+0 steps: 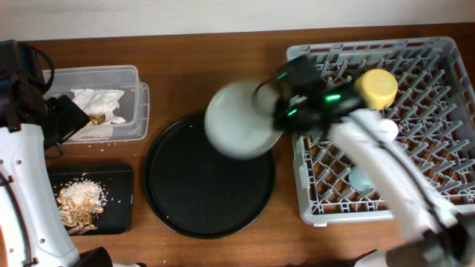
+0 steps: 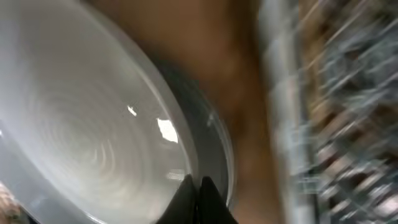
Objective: Sort waste into correct bins and load items into the dishwasher rack
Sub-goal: 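Carry the plate with the right gripper and stand it upright in the rack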
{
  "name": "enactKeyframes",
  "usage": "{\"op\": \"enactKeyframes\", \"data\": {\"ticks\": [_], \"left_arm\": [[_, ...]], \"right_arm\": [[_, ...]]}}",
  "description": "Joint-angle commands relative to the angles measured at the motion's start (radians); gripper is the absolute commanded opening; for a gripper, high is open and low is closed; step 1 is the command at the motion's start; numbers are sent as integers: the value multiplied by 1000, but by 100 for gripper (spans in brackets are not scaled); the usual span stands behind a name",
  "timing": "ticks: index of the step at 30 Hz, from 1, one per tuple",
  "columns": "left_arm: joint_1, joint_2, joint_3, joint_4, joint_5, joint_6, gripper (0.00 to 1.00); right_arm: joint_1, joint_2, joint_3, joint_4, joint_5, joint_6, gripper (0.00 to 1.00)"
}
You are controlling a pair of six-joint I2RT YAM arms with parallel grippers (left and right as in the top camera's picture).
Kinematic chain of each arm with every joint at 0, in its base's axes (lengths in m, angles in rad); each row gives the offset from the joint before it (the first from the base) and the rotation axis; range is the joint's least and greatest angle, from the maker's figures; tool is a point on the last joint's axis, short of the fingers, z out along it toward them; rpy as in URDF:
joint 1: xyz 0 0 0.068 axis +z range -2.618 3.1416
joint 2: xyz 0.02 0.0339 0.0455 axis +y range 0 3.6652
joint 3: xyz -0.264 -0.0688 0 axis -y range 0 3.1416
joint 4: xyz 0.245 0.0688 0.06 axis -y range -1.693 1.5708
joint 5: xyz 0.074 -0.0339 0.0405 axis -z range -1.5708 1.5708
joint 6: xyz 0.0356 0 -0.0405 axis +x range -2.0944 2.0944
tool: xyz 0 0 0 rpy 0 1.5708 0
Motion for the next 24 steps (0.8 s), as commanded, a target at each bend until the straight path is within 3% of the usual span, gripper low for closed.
{"op": "enactKeyframes", "data": {"ticks": [1, 3, 7, 14, 24], "left_arm": [[4, -10, 5, 0, -14, 16, 99], [4, -10, 5, 0, -14, 16, 99], [4, -10, 5, 0, -14, 16, 99], [4, -10, 5, 0, -14, 16, 99], [4, -10, 5, 0, -14, 16, 99]], "right_arm": [[-170, -82, 121, -61, 246, -43, 4], [-276, -95, 121, -58, 381, -42, 4], [-338, -16, 118, 2, 594, -42, 4], [-285, 221, 118, 187, 597, -64, 4], [-143, 249, 116, 190, 790, -92, 4]]}}
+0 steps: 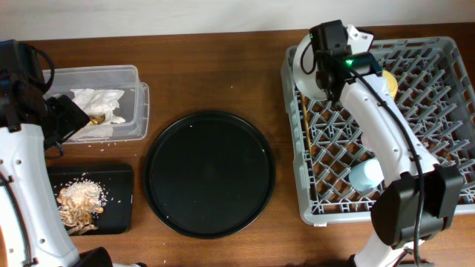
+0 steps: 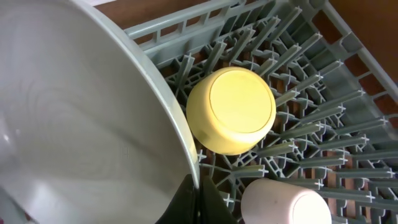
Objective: Sort waste into correct bins and load items into the dishwasher rack
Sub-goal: 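Carry the plate with the right gripper and stand it upright in the rack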
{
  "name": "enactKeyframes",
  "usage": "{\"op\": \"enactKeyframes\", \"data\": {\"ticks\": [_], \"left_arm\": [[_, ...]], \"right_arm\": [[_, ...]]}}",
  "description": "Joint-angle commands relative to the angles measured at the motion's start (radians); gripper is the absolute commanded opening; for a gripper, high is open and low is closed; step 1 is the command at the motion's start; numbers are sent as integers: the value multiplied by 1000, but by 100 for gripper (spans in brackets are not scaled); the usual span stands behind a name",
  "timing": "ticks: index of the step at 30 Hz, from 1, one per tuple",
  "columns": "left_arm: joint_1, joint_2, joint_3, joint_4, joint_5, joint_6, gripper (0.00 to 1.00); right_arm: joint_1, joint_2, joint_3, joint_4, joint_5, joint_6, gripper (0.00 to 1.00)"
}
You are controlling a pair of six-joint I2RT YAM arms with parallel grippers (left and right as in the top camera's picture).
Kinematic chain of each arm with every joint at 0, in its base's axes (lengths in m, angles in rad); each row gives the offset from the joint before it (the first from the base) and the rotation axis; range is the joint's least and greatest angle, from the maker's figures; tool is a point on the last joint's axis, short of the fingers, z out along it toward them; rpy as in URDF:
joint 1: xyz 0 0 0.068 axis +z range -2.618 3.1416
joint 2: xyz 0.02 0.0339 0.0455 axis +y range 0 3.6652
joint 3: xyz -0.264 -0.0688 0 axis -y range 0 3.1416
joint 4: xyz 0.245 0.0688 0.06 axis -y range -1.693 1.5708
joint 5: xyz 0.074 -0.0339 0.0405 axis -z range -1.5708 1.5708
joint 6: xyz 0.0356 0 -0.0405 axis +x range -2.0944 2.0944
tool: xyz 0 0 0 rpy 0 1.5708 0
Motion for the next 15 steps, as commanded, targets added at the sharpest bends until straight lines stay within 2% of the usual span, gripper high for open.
{"op": "enactKeyframes", "data": {"ticks": [1, 3, 4, 9, 12, 15], "left_arm": [[5, -10, 5, -1, -14, 16, 99], [4, -10, 5, -1, -14, 16, 99], [4, -10, 5, -1, -14, 16, 99], [4, -10, 5, -1, -14, 16, 99], [4, -10, 5, -1, -14, 16, 99], [4, -10, 5, -1, -14, 16, 99]], "right_arm": [[46, 7, 4, -18, 153, 3, 4], [105, 7, 4, -37, 332, 3, 4], [127, 7, 4, -37, 356, -7, 4], [160, 31, 4, -36, 348, -14, 4], [160, 91, 4, -36, 440, -15, 4], [171, 113, 4, -56, 396, -15, 5]]}}
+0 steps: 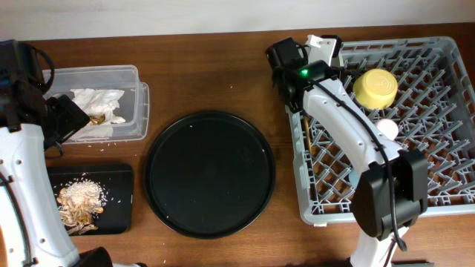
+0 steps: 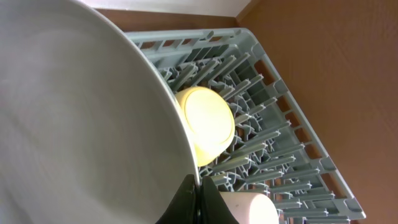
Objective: Sort waste into correct bins and load items into the dishwasher rack
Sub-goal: 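Carry the plate with the right gripper and stand it upright in the rack, then release the plate and retract the right gripper to the rack's near edge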
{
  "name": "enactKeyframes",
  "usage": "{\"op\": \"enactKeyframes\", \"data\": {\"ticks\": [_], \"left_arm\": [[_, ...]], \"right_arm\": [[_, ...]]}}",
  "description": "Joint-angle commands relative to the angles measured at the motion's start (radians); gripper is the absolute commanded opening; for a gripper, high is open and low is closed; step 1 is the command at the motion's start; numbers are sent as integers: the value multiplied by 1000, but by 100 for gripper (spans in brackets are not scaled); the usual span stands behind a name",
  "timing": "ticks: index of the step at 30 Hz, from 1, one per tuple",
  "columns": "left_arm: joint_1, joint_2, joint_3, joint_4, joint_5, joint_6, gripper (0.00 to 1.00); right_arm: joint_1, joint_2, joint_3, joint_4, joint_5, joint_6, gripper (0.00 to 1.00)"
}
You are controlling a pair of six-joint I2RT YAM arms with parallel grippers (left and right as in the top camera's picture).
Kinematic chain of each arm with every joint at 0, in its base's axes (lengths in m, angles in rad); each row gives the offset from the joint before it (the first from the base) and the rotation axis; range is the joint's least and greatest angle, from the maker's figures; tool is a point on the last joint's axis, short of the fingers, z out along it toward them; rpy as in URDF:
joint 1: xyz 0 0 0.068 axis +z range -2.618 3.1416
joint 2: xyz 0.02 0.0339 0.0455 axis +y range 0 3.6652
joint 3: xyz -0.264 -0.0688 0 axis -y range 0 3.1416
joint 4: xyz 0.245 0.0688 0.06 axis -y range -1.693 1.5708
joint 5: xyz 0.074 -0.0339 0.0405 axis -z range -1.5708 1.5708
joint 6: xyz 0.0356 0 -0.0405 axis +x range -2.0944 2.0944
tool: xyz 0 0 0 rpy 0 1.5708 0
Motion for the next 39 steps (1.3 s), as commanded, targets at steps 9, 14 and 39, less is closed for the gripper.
{"op": "enactKeyframes", "data": {"ticks": [9, 14, 39], "left_arm": [[4, -10, 5, -1, -14, 16, 99], [4, -10, 5, -1, -14, 16, 99], [4, -10, 5, -1, -14, 16, 99]], "right_arm": [[139, -156, 266, -314, -250, 9, 99], [135, -456, 415, -577, -592, 31, 99], [-69, -1286, -396, -556, -843, 136, 99]]}}
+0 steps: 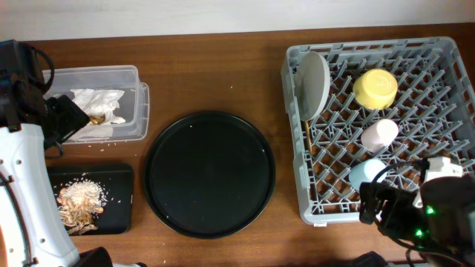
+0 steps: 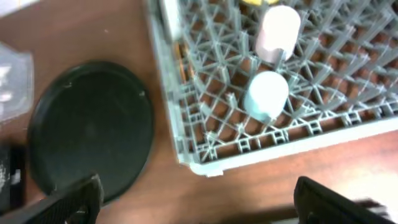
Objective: Sort waste into correct bins and load items into the dishwasher rack
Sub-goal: 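Release the plate and retract the right gripper to the rack's near edge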
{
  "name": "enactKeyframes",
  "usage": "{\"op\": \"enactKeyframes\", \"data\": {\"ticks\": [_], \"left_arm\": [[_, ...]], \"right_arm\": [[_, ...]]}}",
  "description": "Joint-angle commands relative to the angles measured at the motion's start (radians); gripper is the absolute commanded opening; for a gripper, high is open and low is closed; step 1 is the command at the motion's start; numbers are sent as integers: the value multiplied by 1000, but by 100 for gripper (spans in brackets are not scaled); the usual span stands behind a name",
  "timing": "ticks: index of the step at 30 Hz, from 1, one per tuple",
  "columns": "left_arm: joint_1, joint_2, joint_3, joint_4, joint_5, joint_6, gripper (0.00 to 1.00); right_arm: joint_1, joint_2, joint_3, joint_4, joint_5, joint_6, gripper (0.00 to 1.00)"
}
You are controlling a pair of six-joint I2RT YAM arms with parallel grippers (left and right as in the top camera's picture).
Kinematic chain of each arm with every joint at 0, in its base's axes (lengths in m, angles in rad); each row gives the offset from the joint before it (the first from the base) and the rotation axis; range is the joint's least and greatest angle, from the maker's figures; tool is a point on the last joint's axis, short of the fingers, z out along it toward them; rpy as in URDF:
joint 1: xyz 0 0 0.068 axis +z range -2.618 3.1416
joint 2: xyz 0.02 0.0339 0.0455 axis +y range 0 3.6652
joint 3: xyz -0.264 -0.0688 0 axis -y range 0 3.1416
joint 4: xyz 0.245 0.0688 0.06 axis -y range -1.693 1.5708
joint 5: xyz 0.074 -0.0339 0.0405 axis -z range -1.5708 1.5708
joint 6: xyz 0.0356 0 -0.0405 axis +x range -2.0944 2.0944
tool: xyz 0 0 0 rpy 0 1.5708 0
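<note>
The grey plate (image 1: 313, 83) stands on edge in the left row of the grey dishwasher rack (image 1: 445, 53). Also in the rack are a yellow bowl (image 1: 375, 88), a white cup (image 1: 378, 134) and a pale blue cup (image 1: 365, 174). My right gripper (image 2: 199, 214) is open and empty, low over the table in front of the rack's (image 2: 186, 124) near left corner; both cups (image 2: 266, 93) show beyond it. In the overhead view the right arm (image 1: 415, 219) sits at the bottom right. My left gripper (image 1: 65, 119) rests by the clear bin, its jaws hidden.
A round black tray (image 1: 210, 173) lies bare in the middle. At the left stand a clear bin (image 1: 130, 74) with crumpled paper and a black bin (image 1: 119, 178) with food scraps. The rack fills the right side.
The right gripper has let go of the plate, which now stands in the rack's left row. The gripper has moved from the rack's back left to the table's front right and is open.
The right gripper first held the plate above the tray's back right edge. It then held it over the rack's back left corner, and after that tipped on edge there. Now the plate stands in the rack and the gripper is away. The left arm stayed still.
</note>
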Motion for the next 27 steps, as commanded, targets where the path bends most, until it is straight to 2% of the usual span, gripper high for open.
{"op": "enactKeyframes", "data": {"ticks": [1, 2, 4, 6, 8, 9, 11, 15, 20, 23, 26, 27], "left_arm": [[4, -10, 5, -2, -12, 16, 99], [5, -10, 5, -2, -12, 16, 99], [4, -10, 5, -2, -12, 16, 99], [4, -10, 5, -2, -12, 16, 99], [4, -10, 5, -3, -12, 16, 99], [4, -10, 5, -2, -12, 16, 99], [4, -10, 5, -2, -12, 16, 99], [4, -10, 5, -2, -12, 16, 99], [4, -10, 5, -2, -12, 16, 99], [4, -10, 5, -3, -12, 16, 99], [4, -10, 5, -3, -12, 16, 99], [4, -10, 5, -2, -12, 16, 99]], "right_arm": [[-97, -261, -336, 221, -45, -14, 99], [-129, -392, -474, 383, -120, -103, 99], [-196, -574, -638, 614, -251, -268, 99], [-274, -684, -745, 727, -349, -373, 99], [-368, -765, -864, 829, -397, -396, 99], [-392, -773, -946, 933, -416, -396, 99], [-393, -775, -1073, 1091, -431, -396, 99], [-394, -793, -1349, 1514, -473, -396, 99], [-394, -793, -1473, 1730, -441, -422, 99], [-394, -793, -1473, 1708, -418, -562, 99], [-394, -793, -1473, 1532, -325, -580, 99], [-393, -793, -1473, 1530, -314, -607, 99]]}}
